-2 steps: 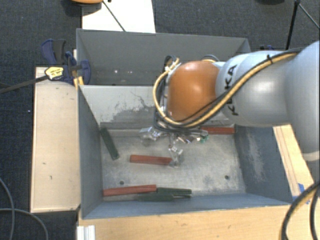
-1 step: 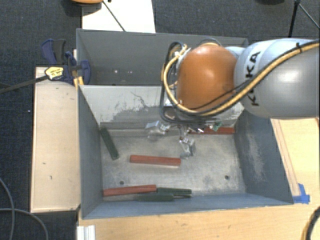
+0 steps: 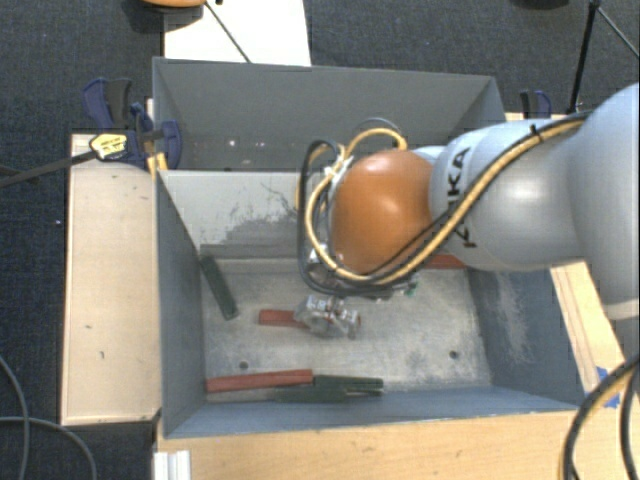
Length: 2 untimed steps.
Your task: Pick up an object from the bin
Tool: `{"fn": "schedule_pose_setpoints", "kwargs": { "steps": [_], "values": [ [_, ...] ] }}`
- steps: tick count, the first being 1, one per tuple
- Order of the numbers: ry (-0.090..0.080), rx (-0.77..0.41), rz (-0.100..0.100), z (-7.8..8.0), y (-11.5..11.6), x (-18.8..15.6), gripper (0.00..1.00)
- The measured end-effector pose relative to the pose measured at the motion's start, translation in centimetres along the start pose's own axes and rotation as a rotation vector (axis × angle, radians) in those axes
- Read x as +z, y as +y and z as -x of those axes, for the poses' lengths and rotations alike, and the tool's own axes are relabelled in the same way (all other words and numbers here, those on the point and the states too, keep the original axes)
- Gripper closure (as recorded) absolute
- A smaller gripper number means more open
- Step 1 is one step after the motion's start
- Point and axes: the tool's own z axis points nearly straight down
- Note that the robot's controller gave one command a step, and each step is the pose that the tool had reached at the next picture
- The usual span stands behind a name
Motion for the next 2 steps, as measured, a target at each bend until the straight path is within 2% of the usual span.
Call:
{"fn": "schedule_pose_setpoints", "kwargs": {
  "steps": [1, 2],
  "values": [
    [-0.002, 0.004, 0.0, 0.03, 0.05, 0.09, 0.0],
    [-0.001, 0.006, 0.001, 0.04, 0.05, 0.1, 0.0]
  ]
}}
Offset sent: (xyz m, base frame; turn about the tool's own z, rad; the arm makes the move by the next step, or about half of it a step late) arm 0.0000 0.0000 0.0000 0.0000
